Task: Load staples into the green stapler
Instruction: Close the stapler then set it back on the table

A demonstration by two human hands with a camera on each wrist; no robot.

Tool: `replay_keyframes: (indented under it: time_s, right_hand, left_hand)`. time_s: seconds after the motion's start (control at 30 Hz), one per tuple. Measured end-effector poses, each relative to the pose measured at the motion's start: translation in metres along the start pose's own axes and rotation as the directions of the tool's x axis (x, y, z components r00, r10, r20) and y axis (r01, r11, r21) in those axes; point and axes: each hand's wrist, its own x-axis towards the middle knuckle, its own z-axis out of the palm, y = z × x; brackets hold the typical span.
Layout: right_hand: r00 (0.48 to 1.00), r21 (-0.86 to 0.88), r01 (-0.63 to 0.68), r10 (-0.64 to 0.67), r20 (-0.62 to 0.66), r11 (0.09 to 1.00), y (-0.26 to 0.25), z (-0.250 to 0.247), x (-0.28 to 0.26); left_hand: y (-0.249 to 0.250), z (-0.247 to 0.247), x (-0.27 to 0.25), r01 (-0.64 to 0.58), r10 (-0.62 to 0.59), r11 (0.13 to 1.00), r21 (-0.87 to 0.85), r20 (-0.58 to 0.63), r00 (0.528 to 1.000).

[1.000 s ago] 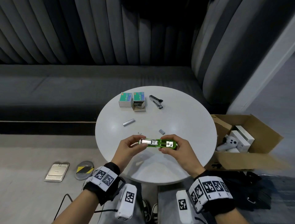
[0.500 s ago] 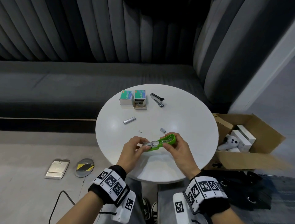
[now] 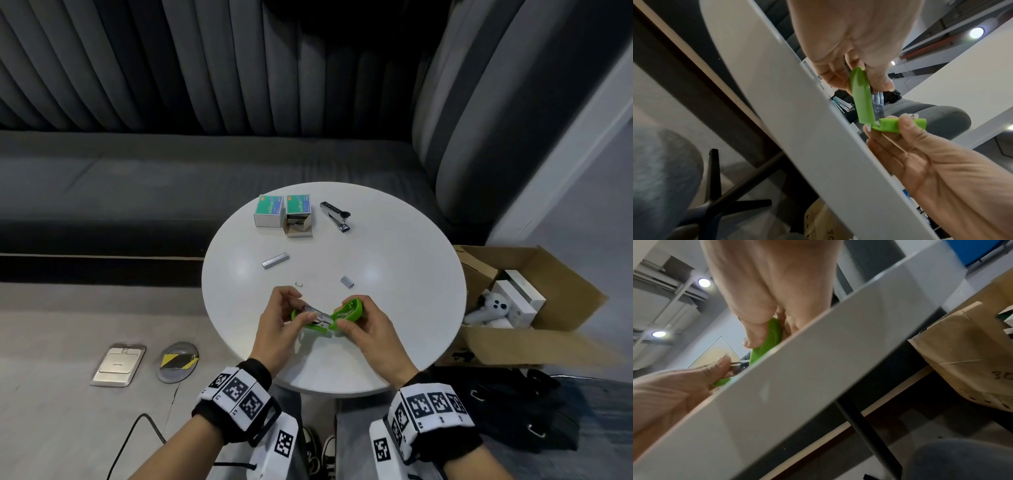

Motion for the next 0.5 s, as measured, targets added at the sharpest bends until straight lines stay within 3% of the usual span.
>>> replay_keyframes:
  time_s: [0.5]
  right_hand:
    - [1.000, -0.076, -0.026, 0.027, 0.014, 0.997, 0.0029, -0.0014, 0.0033]
  left_hand:
    - [0.0079, 0.0046, -0.0005, 0.016, -0.016, 0.989, 0.148, 0.000, 1.000]
